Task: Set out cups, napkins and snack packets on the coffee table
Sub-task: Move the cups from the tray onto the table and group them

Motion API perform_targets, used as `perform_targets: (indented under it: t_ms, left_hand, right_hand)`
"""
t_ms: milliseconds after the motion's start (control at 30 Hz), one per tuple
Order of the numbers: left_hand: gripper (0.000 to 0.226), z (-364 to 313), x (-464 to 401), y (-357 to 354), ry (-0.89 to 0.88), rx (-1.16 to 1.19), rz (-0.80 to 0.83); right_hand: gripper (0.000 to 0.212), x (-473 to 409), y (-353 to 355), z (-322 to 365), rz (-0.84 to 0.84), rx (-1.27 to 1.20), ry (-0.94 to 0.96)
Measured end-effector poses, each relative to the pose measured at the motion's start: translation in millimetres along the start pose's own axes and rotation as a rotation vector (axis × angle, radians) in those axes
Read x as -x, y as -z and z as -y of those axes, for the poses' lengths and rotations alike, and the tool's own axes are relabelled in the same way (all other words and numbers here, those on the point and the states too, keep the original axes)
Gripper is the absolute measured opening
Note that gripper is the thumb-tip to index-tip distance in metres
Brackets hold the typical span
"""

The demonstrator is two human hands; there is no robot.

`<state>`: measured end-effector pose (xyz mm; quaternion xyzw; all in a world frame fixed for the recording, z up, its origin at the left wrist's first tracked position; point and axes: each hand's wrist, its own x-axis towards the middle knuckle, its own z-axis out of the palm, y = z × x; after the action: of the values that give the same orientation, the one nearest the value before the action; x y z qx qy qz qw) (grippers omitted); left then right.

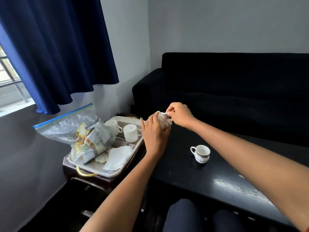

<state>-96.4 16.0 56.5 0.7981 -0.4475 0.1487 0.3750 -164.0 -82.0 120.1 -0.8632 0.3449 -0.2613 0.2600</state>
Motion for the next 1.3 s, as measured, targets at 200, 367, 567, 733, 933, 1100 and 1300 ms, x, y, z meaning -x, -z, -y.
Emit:
perform_targets:
  t_ms: [200,367,567,733,933,1100,1300]
  left_hand:
    - [0.065,-39.4,22.4,-17.5,0.198,0.298,0.034]
    - [0.047,-63.3,40.7,-34.9,0.531,0.696,0.168]
    - [0.043,-74.1,57.3,-61.3,0.909,1.017,0.372]
    - [0.034,-86.4,65.9,-71.8,1.107,1.093,0.389]
    - [0.045,-95.3,74.3,-82.0,1.201,1.163,0.415]
    - [0.027,-101.8,81.3,-87.3,1.149,1.184,0.422]
    - [0.053,-107.6,95.9,-96.6,1.103,1.131,0.488]
  right_hand:
    - [0.015,24.6,39.0,-19.1,0.043,-0.073,-0.021]
    - [0.017,47.1,50.7,-50.0,0.024,-0.216,-0.141]
    - [0.01,78.5,47.5,-96.2,0.034,-0.348,-0.315]
    - [0.042,101.7,36.6,-120.7,0.099,-0.468,-0.455]
    - [0.074,120.3,16.5,-133.7,0.015,-0.576,-0.514]
    - [0.078,128.5,-2.6,-133.6,-0.171,-0.517,-0.564]
    - [0.049,136.4,-11.8,-147.9,-0.34,-0.538,-0.587]
